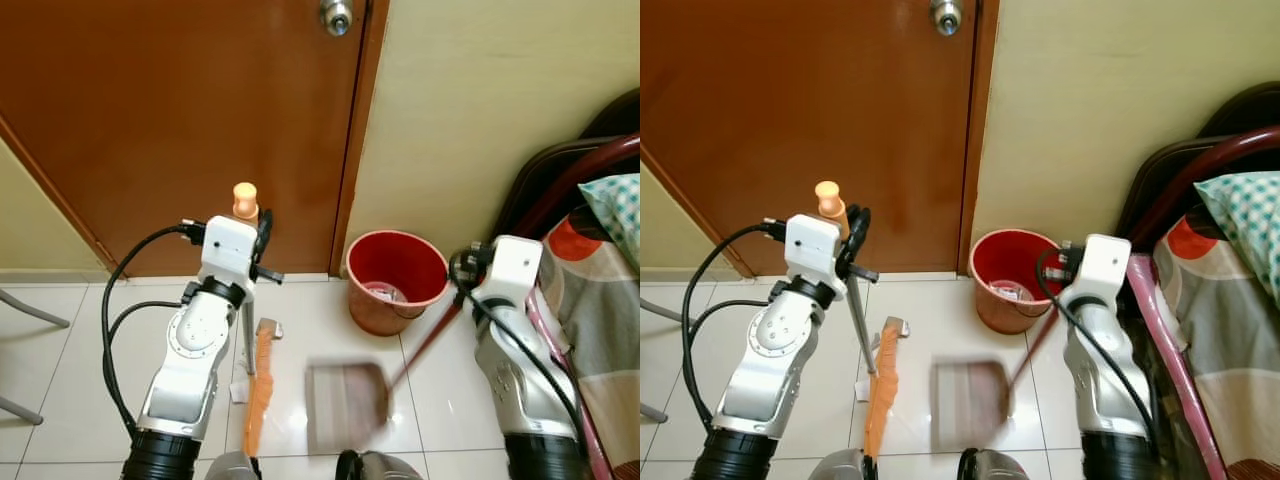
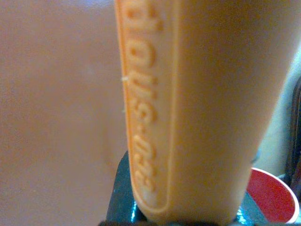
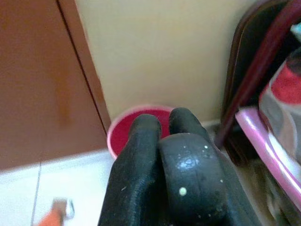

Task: Sweep floor

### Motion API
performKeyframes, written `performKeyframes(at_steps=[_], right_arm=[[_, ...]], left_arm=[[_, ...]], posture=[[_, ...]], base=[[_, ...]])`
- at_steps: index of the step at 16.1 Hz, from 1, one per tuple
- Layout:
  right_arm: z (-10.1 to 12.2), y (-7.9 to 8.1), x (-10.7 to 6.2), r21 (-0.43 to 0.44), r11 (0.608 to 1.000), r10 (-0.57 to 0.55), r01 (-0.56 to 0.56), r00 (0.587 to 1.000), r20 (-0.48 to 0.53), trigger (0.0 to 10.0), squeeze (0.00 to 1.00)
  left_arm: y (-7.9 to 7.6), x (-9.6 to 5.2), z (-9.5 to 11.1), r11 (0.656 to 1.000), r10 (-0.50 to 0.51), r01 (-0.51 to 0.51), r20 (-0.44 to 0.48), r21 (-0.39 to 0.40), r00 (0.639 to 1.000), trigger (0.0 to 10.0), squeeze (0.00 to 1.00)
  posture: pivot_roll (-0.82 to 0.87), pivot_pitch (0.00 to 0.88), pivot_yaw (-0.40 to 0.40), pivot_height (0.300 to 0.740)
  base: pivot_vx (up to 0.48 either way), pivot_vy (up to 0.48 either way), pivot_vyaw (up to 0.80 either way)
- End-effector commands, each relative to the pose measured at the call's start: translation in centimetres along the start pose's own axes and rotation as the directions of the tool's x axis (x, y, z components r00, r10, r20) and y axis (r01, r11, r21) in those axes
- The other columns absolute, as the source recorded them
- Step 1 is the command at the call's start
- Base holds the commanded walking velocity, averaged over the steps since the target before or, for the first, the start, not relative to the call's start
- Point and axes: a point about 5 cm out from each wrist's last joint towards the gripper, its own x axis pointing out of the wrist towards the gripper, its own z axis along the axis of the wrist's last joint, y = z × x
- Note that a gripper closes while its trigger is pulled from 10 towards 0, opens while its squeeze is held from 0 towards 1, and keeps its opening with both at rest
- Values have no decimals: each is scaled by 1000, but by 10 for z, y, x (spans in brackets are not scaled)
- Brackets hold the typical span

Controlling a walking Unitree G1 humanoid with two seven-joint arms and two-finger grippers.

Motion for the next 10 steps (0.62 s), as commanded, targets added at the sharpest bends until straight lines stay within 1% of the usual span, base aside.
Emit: performKeyframes(at_steps=[1,2,3,4,6,7,8,10], right_arm=[[9,0,5,17,1000,-7,6,998,62,10000,0],[11,2,7,45,999,-6,2,997,82,10000,0],[11,3,8,38,999,1,-4,996,91,10000,0],[9,5,9,17,1000,5,-7,995,101,10000,0],[-5,-1,9,-49,998,-42,44,998,45,10000,0],[-12,-2,7,-63,997,-41,43,999,25,10000,0],[-18,-2,4,-70,996,-46,48,999,29,10000,0],[-19,0,2,-74,996,-42,47,997,62,10000,0]], left_arm=[[-2,1,8,1000,-8,7,33,13,999,10000,0],[-2,0,8,1000,-9,9,32,15,999,10000,0],[-1,-1,8,1000,-10,9,31,17,999,10000,0],[1,-2,6,1000,-9,9,24,23,1000,10000,0],[2,-4,6,1000,-9,9,18,27,1000,10000,0],[1,-5,6,1000,-10,10,15,26,1000,10000,0],[-1,-6,5,1000,-17,17,9,23,1000,10000,0],[-3,-6,4,999,-27,27,6,20,1000,10000,0]], posture=[[-17,113,-27,740],[-12,116,-24,740],[-7,120,-24,740],[-3,127,-22,740],[3,135,-21,740],[5,138,-19,740],[4,145,-15,740],[3,148,-14,740]], base=[[0,0,0],[0,0,0],[0,0,0],[0,0,0],[0,0,0],[0,0,0],[0,0,0],[0,0,0]])
